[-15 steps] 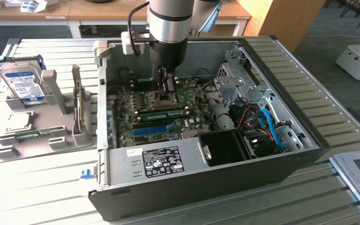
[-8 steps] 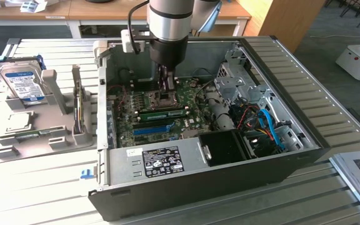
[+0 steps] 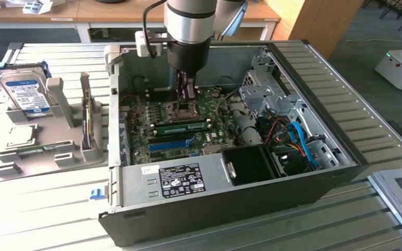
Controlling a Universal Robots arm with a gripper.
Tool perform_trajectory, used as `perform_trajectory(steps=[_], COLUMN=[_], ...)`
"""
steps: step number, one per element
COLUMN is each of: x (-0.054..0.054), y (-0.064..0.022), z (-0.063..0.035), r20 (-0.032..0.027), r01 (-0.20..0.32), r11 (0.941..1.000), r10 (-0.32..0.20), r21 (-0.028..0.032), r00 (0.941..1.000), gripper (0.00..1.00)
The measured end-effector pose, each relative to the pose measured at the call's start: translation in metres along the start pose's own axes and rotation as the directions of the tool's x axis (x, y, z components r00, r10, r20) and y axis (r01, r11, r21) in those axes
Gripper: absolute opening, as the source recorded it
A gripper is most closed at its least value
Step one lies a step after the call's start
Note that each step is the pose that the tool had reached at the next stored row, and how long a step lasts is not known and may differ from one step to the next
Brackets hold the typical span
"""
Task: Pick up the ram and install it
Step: 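Press down the ram until it locks into place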
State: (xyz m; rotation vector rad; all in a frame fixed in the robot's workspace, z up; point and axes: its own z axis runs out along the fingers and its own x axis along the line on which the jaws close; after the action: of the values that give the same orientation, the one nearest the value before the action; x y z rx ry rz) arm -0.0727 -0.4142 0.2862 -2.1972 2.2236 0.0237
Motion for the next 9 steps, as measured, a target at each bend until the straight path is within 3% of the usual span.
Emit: perform_trajectory(steps=[9], x=[-0.0001], y=[-0.0003], z=[-0.0036], r20=[0.0000], r01=[0.000], r11=[1.0000], r10=[0.000], r21=[-0.0002], r00=[1.0000], gripper=[0.10])
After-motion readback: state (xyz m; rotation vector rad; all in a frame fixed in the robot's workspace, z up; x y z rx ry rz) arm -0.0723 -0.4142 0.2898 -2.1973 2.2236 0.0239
